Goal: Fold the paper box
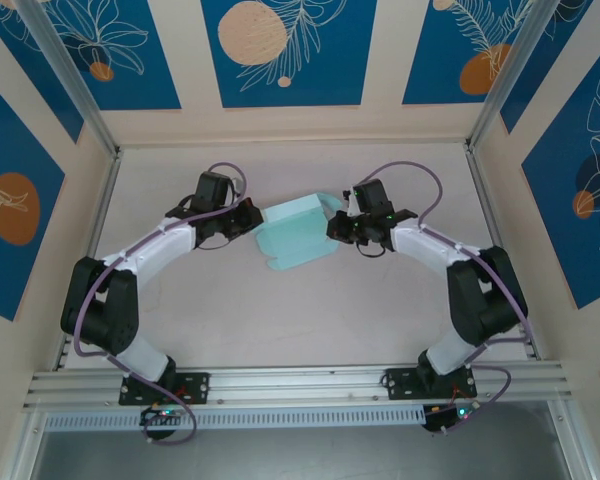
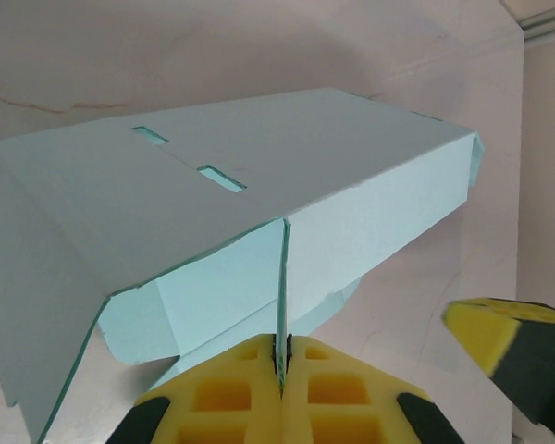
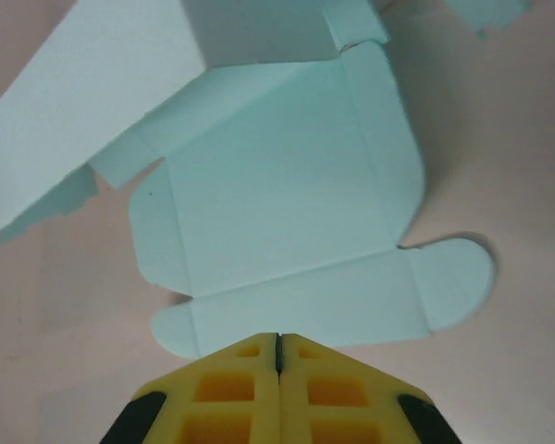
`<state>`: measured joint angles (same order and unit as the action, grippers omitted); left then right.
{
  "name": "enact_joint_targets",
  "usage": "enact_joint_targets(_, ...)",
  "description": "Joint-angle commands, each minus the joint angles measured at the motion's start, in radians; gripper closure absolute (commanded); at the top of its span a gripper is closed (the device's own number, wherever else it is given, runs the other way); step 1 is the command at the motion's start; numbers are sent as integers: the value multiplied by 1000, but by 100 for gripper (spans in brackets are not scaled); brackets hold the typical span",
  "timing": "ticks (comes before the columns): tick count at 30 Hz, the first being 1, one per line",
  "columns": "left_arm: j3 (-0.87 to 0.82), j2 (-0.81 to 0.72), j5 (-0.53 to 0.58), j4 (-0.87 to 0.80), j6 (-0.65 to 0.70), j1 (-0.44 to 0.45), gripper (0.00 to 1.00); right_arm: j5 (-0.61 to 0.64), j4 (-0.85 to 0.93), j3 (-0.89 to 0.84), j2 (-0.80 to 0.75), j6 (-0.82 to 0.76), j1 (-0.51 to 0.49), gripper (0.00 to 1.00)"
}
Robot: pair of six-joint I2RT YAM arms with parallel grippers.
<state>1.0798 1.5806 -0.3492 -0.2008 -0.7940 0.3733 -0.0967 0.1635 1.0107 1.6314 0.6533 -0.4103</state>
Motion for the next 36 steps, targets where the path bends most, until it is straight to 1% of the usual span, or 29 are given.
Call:
enact_joint_targets(1,-12,-13,-22,-6,-61,-20,100,-64,-218,-17,73,153,2,100)
enact_joint_targets(3,-11,-5,-35,-5,-84,-39,100,-64,-251,19,127,176,2,100)
enact_joint_targets(10,50,79,-110,-11,-109,-96,100,-42,-209,192,310,188,12,100)
enact_joint_targets(12,50,102,-143,16,-130,-110,100,-32,-208,229,353,196,25,100)
enact_joint_targets(14,33,110,-158,47,-148,-114,100,-46,-207,269,397,197,34,100)
enact_joint_targets(16,26,114,-160,59,-152,-118,100,-45,-150,321,441,191,40,100)
enact_joint_targets(18,25,111,-160,75,-158,-119,99,-52,-144,323,467,206,42,100)
enact_joint_targets(24,5,71,-137,119,-164,-120,86,-50,-176,254,475,225,42,100)
enact_joint_targets(27,-24,51,-133,147,-173,-120,83,-55,-176,247,482,216,42,100)
enact_joint_targets(29,-48,30,-131,167,-180,-120,77,-54,-171,248,488,206,41,100)
enact_joint_targets(32,-84,-22,-124,186,-179,-120,71,-51,-160,253,501,197,41,100)
enact_joint_targets(35,-110,-107,-104,183,-168,-119,57,-53,-162,251,509,200,42,100)
enact_joint_targets(36,-120,-140,-101,185,-165,-119,54,-56,-162,253,511,199,41,100)
